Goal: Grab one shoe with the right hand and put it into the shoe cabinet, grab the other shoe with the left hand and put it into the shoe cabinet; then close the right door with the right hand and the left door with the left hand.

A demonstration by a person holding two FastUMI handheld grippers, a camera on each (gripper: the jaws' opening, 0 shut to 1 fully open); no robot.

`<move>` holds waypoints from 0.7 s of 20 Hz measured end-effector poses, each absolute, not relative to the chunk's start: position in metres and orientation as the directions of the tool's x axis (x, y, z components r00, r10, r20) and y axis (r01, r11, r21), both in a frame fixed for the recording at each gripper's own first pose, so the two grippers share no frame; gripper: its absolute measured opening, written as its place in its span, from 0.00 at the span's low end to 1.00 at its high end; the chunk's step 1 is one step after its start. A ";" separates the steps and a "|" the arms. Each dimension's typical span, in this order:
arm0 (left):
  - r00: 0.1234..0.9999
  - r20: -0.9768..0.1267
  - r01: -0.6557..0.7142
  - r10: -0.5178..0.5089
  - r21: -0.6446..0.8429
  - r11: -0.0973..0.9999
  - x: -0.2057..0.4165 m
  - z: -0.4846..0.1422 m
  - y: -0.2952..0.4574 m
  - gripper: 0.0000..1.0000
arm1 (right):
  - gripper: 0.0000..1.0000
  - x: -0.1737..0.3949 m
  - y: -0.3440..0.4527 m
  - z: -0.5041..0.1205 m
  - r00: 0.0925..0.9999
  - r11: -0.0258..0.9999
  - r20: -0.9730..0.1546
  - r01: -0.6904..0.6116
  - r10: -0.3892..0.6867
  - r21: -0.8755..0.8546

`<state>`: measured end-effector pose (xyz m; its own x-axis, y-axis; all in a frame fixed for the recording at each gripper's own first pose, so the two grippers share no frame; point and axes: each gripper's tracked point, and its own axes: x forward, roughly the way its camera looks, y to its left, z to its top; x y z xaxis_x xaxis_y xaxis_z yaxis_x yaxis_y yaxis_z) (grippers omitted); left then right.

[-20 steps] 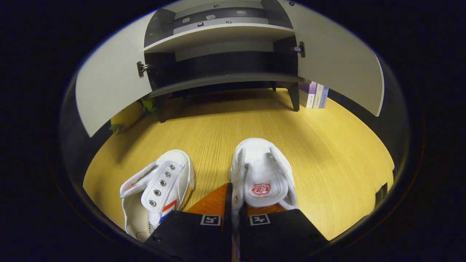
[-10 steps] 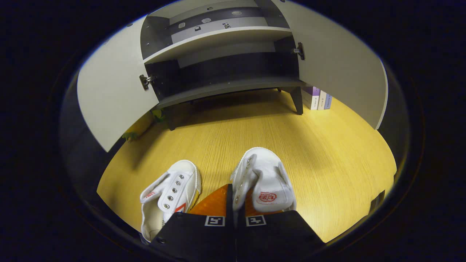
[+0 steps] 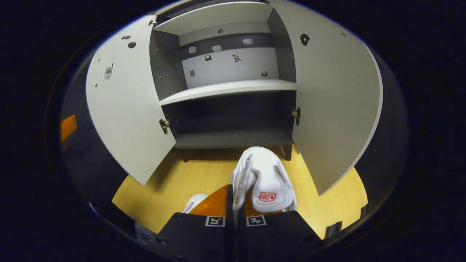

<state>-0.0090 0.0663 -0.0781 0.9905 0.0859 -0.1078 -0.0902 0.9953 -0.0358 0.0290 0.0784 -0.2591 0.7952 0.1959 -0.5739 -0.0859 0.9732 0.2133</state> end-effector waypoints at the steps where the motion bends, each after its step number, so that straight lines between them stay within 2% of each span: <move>1: 0.992 -0.105 -0.081 0.076 -0.046 0.996 -0.006 -0.077 0.063 0.95 | 0.06 0.036 0.076 -0.238 0.805 0.970 -0.558 -0.085 0.200 0.226; 7: 0.995 -0.095 -0.035 0.031 -0.041 0.999 0.006 -0.073 0.052 0.95 | 0.06 0.091 0.079 -0.153 0.846 0.966 -0.488 -0.106 0.212 0.236; 14: 0.995 -0.100 0.009 -0.014 -0.047 0.999 0.016 -0.079 0.043 0.95 | 0.06 0.209 0.083 -0.098 0.886 0.978 -0.427 -0.121 0.183 0.169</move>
<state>0.0162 0.0428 -0.0789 0.9949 -0.0137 -0.1004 0.0091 0.9989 -0.0466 0.2091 0.0827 -0.0978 0.8856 0.1834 -0.4267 -0.1212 0.9782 0.1687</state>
